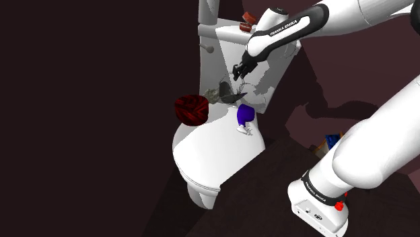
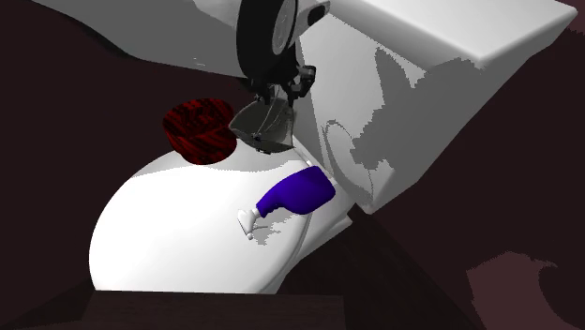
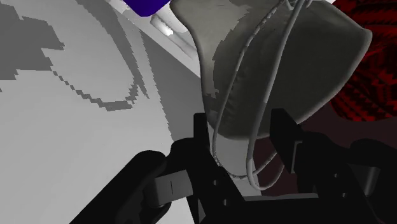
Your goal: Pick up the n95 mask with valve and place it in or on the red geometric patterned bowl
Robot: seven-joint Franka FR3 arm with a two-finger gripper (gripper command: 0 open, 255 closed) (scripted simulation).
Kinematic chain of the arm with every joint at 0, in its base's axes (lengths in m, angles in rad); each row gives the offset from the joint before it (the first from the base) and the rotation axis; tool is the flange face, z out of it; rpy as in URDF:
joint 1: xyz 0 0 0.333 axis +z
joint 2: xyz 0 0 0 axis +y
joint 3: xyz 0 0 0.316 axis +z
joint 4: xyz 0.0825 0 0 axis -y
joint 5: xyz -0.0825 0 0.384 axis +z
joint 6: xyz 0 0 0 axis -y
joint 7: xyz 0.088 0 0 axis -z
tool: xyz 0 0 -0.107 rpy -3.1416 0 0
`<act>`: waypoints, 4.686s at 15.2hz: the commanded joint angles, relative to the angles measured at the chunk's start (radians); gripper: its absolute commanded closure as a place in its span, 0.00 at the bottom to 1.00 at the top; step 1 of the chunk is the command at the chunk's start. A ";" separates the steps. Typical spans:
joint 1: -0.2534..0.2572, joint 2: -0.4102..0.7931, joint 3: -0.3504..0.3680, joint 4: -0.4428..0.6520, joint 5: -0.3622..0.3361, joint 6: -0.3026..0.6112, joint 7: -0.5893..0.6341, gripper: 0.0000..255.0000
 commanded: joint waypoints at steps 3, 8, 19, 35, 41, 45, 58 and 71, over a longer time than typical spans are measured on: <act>-0.003 -0.033 0.001 0.023 -0.015 -0.055 0.010 1.00; -0.005 -0.069 0.005 0.058 -0.029 -0.124 0.021 1.00; 0.009 -0.120 0.043 0.147 -0.059 -0.265 0.091 1.00; 0.135 -0.014 0.254 0.415 -0.139 -0.447 0.460 1.00; 0.133 -0.002 0.253 0.348 -0.146 -0.369 0.469 1.00; 0.133 0.011 0.253 0.308 -0.151 -0.316 0.477 1.00; 0.129 0.074 0.251 0.201 -0.175 -0.148 0.506 1.00; 0.129 0.092 0.250 0.182 -0.182 -0.111 0.513 0.00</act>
